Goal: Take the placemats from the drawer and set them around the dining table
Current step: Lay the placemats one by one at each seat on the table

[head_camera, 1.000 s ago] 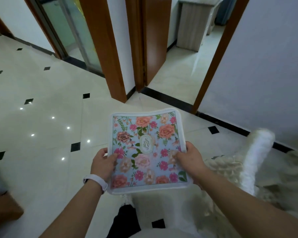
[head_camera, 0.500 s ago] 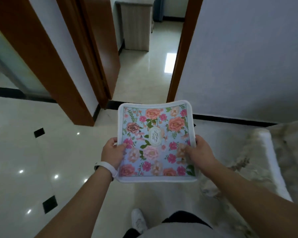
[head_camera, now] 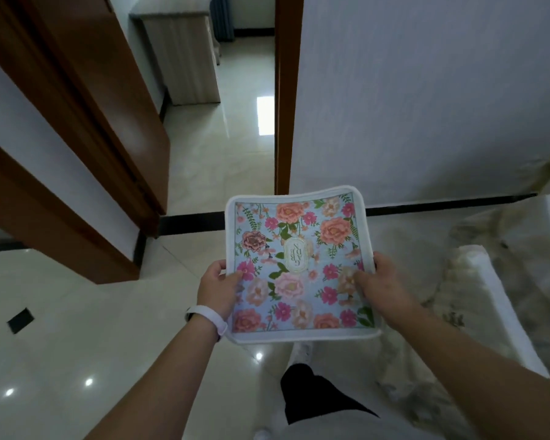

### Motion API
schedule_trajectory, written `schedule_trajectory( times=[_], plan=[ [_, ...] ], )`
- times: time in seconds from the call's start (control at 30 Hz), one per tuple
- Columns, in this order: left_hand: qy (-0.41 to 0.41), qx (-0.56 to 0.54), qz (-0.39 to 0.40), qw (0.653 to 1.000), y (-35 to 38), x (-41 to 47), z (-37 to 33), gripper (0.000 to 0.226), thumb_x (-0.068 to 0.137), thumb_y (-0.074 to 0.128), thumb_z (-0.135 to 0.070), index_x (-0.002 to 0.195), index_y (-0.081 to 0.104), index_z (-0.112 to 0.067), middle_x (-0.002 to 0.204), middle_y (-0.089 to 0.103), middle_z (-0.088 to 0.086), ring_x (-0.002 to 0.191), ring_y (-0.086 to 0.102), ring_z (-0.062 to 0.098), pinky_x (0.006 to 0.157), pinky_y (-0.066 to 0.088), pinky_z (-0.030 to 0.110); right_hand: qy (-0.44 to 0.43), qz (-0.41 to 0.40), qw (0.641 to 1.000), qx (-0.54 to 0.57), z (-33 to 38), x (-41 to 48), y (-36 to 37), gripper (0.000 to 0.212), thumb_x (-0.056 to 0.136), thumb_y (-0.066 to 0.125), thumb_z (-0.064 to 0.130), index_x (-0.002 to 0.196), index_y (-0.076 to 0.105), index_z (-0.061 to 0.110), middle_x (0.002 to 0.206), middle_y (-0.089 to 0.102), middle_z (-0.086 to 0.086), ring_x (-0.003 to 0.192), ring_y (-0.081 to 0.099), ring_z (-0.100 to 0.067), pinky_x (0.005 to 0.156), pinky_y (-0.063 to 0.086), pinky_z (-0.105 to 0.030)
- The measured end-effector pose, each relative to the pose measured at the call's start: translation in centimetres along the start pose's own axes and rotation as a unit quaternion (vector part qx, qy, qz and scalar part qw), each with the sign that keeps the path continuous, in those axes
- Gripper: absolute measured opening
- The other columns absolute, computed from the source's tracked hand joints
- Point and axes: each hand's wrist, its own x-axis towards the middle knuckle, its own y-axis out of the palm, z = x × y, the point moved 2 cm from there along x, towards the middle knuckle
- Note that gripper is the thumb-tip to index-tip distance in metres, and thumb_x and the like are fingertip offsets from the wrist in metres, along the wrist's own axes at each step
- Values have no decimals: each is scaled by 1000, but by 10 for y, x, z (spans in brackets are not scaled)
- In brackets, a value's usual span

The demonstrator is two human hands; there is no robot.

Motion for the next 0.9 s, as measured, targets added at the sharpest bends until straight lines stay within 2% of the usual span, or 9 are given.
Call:
schedule_trajectory(
  times=[0.1,0.17,0.23,0.33,0.43,0.5,0.63,0.73,0.9],
  plan=[
    [-10,18,-10,1000,16,38,-19,9,87,67,-19,95,65,-19,86,74,12,73,72,31,67,60,49,-15,-14,1000,5,15,38,1,15,93,57,13,104,58,24,92,71,4,75,71,-11,56,54,-24],
    [-7,35,-8,999,34,65,-37,9,87,67,-18,96,66,-18,88,74,12,76,72,33,71,59,53,-17,-12,999,26,23,67,-5,16,93,58,13,105,59,23,93,71,3,77,72,-13,61,58,-28],
    [2,53,0,999,58,89,-56,7,88,66,-17,96,66,-16,89,74,13,75,71,32,70,59,51,-7,-13,999,47,28,94,-16,17,93,57,12,106,60,22,94,72,3,80,72,-14,64,59,-29],
    [10,76,14,997,101,115,-86,6,89,65,-16,95,64,-15,87,73,14,75,71,34,69,59,48,1,-23,997,70,37,131,-45,17,94,57,11,106,61,22,95,72,3,79,71,-10,58,53,-21],
    [18,83,41,996,148,139,-111,8,89,66,-18,95,64,-13,89,73,16,80,70,38,74,58,56,2,-39,995,89,50,166,-81,18,93,57,10,106,60,22,95,71,3,78,71,-10,58,52,-21],
    [22,94,62,993,180,151,-126,8,89,67,-18,95,65,-13,93,73,16,82,70,37,76,57,56,11,-58,993,99,53,182,-106,19,93,56,10,107,60,22,94,71,3,78,71,-11,56,52,-21],
    [28,106,113,988,243,171,-155,6,90,66,-17,93,63,-13,95,71,18,86,68,40,79,56,56,19,-100,986,135,47,203,-147,21,93,56,10,110,62,21,95,73,2,78,73,-11,58,55,-24],
    [31,119,154,980,292,182,-171,11,88,69,-18,94,64,-12,92,73,17,81,70,37,76,57,54,46,-135,974,177,36,213,-174,20,94,57,10,111,61,20,94,73,0,78,74,-15,62,58,-31],
    [26,150,228,962,369,204,-181,16,87,71,-19,98,64,-10,90,74,14,78,72,33,72,60,49,80,-201,956,198,20,230,-206,21,95,57,8,96,59,29,92,73,0,76,74,-15,63,60,-35]
  ],
)
